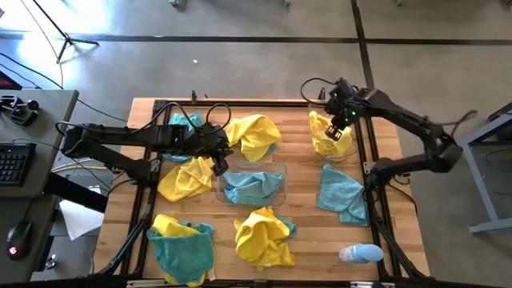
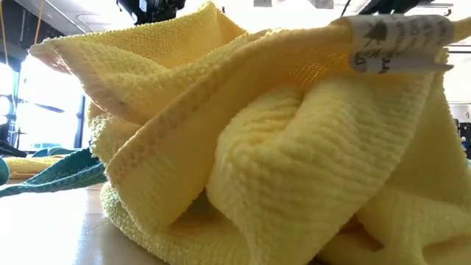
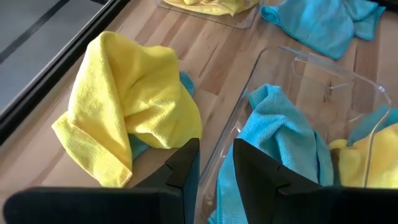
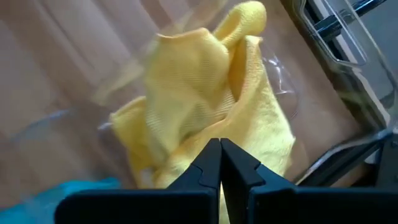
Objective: Sort microfiber towel by color & place in baskets
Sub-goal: Put the blue towel into the bottom transparent bin
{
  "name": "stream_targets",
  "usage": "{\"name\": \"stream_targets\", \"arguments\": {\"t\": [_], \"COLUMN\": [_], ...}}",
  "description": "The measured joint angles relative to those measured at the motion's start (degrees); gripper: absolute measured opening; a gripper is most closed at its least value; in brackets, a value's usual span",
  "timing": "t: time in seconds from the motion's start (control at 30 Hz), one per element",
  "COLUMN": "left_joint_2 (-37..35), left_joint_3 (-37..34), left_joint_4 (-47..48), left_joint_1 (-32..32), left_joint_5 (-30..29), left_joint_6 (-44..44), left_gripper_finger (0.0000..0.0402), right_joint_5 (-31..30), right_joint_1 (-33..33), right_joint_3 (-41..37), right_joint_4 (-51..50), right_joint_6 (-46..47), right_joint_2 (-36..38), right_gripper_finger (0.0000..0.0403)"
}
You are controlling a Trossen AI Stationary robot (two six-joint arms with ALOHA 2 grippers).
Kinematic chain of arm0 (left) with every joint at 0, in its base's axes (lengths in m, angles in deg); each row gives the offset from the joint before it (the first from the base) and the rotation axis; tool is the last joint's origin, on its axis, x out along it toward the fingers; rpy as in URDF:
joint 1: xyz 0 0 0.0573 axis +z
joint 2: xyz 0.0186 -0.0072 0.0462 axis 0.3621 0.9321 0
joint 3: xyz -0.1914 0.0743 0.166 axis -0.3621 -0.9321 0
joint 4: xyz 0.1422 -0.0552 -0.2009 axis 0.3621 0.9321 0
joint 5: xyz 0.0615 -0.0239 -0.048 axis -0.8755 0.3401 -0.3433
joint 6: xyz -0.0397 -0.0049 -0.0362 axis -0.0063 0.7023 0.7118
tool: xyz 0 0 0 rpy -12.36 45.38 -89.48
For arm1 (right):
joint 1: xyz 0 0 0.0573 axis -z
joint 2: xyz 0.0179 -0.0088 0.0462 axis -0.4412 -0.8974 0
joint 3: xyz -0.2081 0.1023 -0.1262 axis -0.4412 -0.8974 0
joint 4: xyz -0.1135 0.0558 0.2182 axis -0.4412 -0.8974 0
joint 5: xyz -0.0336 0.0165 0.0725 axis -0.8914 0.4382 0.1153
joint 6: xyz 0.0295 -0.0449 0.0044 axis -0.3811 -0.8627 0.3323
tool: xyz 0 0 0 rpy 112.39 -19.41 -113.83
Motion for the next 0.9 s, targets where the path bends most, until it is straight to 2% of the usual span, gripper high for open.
{"name": "stream_targets", "arguments": {"t": [0.3, 0.4, 0.63, 0.9], "left_joint_2": [-2.7, -4.8, -9.8, -11.6], "left_joint_3": [0.1, 0.1, 0.1, 0.1], "left_joint_4": [1.6, 3.4, 7.7, 8.7], "left_joint_1": [0.0, 0.0, -0.1, -0.1], "left_joint_5": [1.8, 2.3, 2.9, 2.8], "left_joint_6": [-3.3, -3.3, -3.2, -3.1], "left_gripper_finger": [0.0087, 0.0087, 0.0087, 0.0087], "right_joint_5": [-2.0, -4.9, -8.7, -13.4], "right_joint_1": [-11.3, -16.5, -29.9, -44.0], "right_joint_3": [0.0, 0.0, 0.0, 0.0], "right_joint_4": [-2.1, -2.1, -0.8, 3.1], "right_joint_6": [17.6, 23.6, 37.7, 52.0], "right_joint_2": [7.0, 8.2, 7.9, 5.9], "right_gripper_finger": [0.0, 0.0, 0.0, 0.0]}}
